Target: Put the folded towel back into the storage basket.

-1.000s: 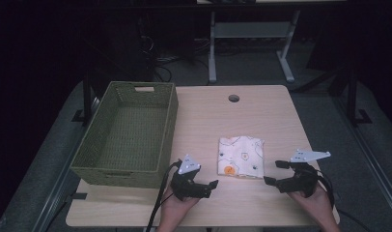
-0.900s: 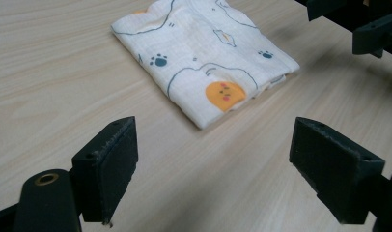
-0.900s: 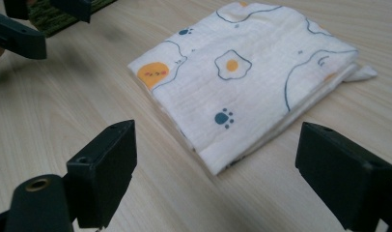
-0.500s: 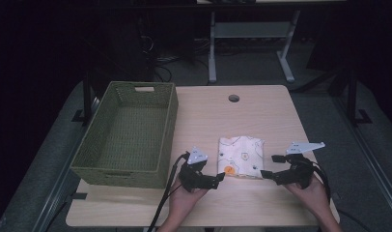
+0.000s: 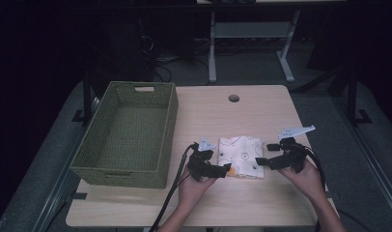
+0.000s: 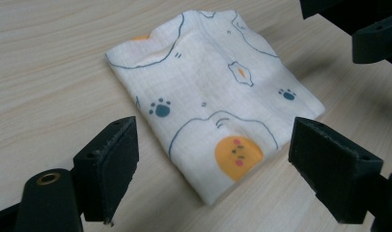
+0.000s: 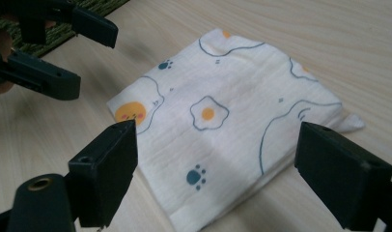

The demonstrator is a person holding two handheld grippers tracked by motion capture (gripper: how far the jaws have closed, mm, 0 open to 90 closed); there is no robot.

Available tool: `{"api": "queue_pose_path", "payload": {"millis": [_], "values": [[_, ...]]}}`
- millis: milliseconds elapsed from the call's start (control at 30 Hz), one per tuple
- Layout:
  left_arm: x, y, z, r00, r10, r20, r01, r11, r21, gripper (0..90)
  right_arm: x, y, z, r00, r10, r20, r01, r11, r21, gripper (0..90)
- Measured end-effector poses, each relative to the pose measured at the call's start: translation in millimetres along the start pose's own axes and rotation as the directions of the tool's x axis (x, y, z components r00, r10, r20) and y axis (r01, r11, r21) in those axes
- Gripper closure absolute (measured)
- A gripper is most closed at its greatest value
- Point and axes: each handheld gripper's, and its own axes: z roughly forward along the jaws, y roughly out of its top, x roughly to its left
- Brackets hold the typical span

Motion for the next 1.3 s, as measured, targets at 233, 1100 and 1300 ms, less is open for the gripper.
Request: {"api": "queue_pose_path", "payload": {"millis": [233,1100,1300], "values": [[-1.7,7.6,10.7,1.0000,0.004,0.001,-0.004,0.9997,0.023,20.2,-10.7,8.0,9.7,0.9997,0.023,0.000,-0.023,0.999,0.024,18.5],[8.4,10.3,35.7,0.9987,-0.041,-0.030,0.045,0.9915,0.122,25.8,-36.7,6.4,42.5,0.9929,0.084,0.084,-0.089,0.994,0.057,30.2],[10.3,7.9,41.1,0.9983,-0.024,-0.053,0.032,0.9880,0.151,26.1,-36.3,6.2,45.3,0.9881,0.076,0.133,-0.085,0.995,0.060,37.8]]}}
